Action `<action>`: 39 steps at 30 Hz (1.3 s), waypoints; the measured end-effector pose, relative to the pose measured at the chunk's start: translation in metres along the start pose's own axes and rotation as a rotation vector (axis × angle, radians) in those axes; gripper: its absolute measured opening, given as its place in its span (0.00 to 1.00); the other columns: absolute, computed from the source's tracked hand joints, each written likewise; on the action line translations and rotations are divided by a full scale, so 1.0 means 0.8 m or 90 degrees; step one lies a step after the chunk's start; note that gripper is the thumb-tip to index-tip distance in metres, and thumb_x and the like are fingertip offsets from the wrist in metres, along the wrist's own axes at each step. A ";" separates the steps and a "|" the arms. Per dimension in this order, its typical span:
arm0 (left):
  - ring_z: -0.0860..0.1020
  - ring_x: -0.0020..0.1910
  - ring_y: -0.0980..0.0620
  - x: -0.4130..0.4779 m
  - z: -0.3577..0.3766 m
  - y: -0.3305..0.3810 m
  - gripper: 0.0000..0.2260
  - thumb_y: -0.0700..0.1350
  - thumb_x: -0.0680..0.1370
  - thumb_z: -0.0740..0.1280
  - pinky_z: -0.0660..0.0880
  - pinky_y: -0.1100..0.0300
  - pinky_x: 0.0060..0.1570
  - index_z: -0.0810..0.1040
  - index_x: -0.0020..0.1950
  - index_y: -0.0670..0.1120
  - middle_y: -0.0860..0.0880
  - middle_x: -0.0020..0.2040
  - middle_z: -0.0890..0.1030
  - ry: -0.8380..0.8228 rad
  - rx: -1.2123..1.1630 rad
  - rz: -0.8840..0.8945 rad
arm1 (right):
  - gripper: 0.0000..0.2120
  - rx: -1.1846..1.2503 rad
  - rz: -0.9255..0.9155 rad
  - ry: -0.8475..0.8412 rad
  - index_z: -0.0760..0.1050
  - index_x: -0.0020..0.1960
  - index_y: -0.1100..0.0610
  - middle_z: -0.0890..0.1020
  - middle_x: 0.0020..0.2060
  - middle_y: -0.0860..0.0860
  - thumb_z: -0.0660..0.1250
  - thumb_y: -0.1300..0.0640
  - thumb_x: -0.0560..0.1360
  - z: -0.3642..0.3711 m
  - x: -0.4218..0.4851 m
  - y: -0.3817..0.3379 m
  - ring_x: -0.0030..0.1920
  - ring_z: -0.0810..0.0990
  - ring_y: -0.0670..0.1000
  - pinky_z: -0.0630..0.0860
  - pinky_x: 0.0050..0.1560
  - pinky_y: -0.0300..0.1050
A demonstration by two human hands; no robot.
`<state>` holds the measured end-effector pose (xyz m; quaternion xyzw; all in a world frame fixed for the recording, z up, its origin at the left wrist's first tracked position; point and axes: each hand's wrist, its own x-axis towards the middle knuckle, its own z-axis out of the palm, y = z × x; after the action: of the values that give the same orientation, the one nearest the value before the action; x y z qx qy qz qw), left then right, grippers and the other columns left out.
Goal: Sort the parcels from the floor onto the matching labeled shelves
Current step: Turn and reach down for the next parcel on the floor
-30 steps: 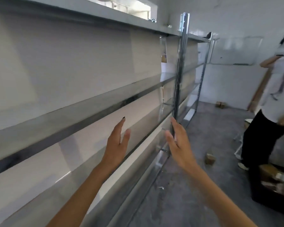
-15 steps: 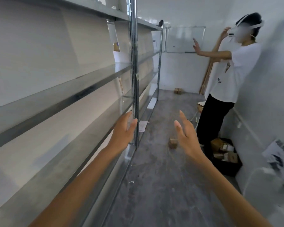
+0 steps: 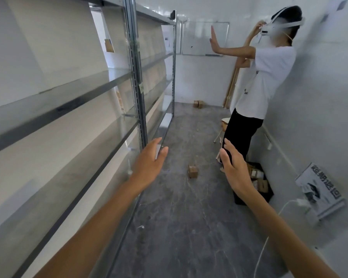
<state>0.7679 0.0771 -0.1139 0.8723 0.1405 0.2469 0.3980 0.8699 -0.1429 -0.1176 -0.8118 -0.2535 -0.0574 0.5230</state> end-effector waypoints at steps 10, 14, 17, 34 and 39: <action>0.62 0.73 0.49 0.130 0.035 -0.026 0.24 0.55 0.80 0.55 0.60 0.48 0.73 0.61 0.74 0.47 0.47 0.74 0.64 -0.038 -0.004 0.061 | 0.27 -0.031 0.004 0.053 0.60 0.75 0.56 0.66 0.73 0.51 0.54 0.46 0.79 0.027 0.103 0.035 0.73 0.63 0.49 0.59 0.71 0.43; 0.62 0.73 0.48 0.178 0.040 -0.040 0.24 0.55 0.80 0.55 0.60 0.49 0.73 0.61 0.74 0.47 0.46 0.74 0.64 -0.036 -0.004 0.064 | 0.27 -0.051 0.007 0.054 0.63 0.73 0.58 0.68 0.71 0.49 0.53 0.45 0.79 0.037 0.148 0.041 0.70 0.67 0.48 0.61 0.66 0.38; 0.63 0.73 0.48 0.206 0.046 -0.048 0.23 0.54 0.80 0.55 0.62 0.48 0.72 0.62 0.74 0.46 0.45 0.74 0.64 -0.045 -0.007 0.068 | 0.26 -0.058 0.003 0.073 0.62 0.74 0.57 0.72 0.68 0.51 0.54 0.46 0.80 0.039 0.176 0.045 0.64 0.71 0.46 0.62 0.62 0.36; 0.64 0.72 0.49 0.339 0.150 -0.065 0.24 0.56 0.80 0.54 0.62 0.47 0.71 0.62 0.74 0.47 0.46 0.73 0.67 -0.102 0.007 0.057 | 0.29 -0.069 0.043 0.059 0.59 0.75 0.56 0.70 0.70 0.55 0.52 0.42 0.78 0.032 0.292 0.137 0.70 0.68 0.51 0.65 0.68 0.42; 0.64 0.72 0.49 0.388 0.200 -0.053 0.24 0.55 0.81 0.55 0.62 0.47 0.72 0.62 0.74 0.46 0.45 0.73 0.67 -0.091 -0.005 0.033 | 0.24 -0.067 0.041 0.058 0.62 0.74 0.59 0.74 0.59 0.68 0.55 0.50 0.81 0.019 0.347 0.169 0.54 0.71 0.55 0.67 0.53 0.39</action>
<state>1.1131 0.1416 -0.1369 0.8895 0.0879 0.1947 0.4039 1.1713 -0.0755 -0.1360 -0.8423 -0.1997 -0.0904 0.4924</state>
